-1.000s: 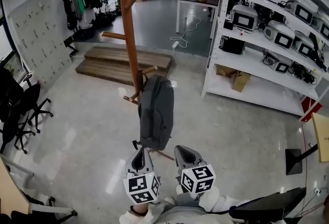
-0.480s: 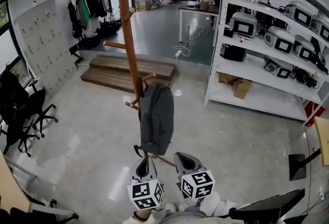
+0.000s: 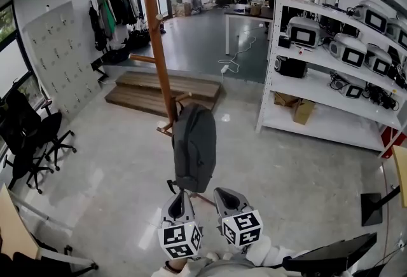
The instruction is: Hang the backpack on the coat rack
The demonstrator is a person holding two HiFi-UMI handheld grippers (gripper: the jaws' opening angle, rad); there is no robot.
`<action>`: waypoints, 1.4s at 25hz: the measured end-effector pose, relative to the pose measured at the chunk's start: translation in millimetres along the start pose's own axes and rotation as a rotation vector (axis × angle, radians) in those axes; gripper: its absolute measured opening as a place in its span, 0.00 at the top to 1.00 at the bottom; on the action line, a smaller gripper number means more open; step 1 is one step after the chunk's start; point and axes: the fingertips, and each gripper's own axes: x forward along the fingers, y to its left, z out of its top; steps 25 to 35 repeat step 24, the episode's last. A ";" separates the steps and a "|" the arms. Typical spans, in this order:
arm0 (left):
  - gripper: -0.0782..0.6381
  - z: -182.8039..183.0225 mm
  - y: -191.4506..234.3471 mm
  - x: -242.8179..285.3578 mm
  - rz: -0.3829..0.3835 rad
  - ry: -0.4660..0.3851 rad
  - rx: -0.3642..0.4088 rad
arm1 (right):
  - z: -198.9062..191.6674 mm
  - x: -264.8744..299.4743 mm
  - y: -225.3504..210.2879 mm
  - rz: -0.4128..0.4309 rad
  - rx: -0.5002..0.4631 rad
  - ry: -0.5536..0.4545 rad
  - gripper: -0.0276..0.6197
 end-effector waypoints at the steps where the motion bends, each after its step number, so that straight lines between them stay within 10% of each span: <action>1: 0.89 0.9 1.2 -0.5 0.003 -0.004 -0.001 | -0.2 0.7 1.0 0.006 0.001 0.000 0.94; 35: 0.89 2.3 -3.3 5.5 -0.035 0.010 -0.051 | -0.8 -6.1 -4.5 -0.003 0.011 -0.001 0.94</action>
